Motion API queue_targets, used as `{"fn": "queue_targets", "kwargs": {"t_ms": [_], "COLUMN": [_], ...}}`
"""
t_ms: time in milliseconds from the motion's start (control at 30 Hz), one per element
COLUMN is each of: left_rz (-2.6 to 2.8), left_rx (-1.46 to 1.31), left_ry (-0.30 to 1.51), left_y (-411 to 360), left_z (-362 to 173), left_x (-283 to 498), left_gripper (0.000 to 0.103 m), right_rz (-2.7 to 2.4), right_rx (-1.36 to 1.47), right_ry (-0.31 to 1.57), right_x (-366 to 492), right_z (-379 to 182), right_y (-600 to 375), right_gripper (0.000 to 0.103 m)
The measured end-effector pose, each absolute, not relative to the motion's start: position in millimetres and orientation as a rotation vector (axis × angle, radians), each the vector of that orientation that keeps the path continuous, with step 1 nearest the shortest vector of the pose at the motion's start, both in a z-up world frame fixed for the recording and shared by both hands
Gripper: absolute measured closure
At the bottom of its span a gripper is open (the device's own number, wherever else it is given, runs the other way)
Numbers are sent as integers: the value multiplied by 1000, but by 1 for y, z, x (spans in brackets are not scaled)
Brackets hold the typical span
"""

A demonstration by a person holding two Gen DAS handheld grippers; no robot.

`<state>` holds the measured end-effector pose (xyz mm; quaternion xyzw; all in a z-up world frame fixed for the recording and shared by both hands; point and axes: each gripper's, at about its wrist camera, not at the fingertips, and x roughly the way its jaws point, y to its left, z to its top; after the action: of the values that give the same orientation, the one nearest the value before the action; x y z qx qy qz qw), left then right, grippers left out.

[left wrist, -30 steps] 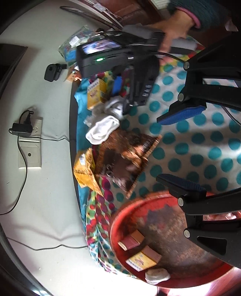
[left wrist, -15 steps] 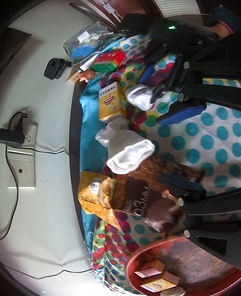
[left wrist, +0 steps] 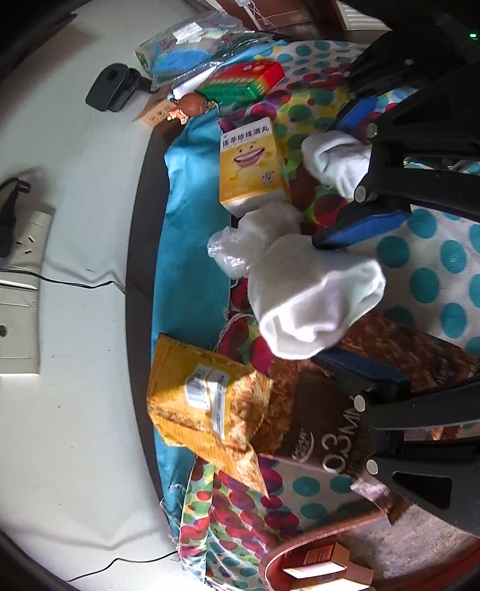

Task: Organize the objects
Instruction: 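Grasp the knotted white sock with the right gripper while the left reaches another white sock, then grasp and lift the white sock with the left gripper while the right holds the knotted sock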

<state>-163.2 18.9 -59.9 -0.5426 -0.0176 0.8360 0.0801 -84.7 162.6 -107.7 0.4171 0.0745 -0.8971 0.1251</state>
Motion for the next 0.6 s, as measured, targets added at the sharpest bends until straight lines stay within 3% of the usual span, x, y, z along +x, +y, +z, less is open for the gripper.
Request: {"fn": "queue_targets", "kwargs": {"t_ms": [133, 233, 333, 600], "left_rz": [2542, 2543, 2552, 2548], "left_rx": [-1549, -1539, -1523, -1491], "left_ry": [-28, 12, 34, 83], "left_y": [23, 27, 29, 33], "left_z": [-58, -58, -55, -42], "left_x": [-161, -160, -155, -132], "left_gripper": [47, 64, 69, 71], "right_rz": [-2608, -2609, -2610, -2611], "right_rx": [1218, 1219, 1220, 1219], "right_ry": [203, 208, 213, 214], "right_x": [-86, -86, -85, -85], "right_z": [-108, -108, -108, -107], "right_y": [164, 163, 162, 162], "right_gripper": [63, 63, 63, 63]}}
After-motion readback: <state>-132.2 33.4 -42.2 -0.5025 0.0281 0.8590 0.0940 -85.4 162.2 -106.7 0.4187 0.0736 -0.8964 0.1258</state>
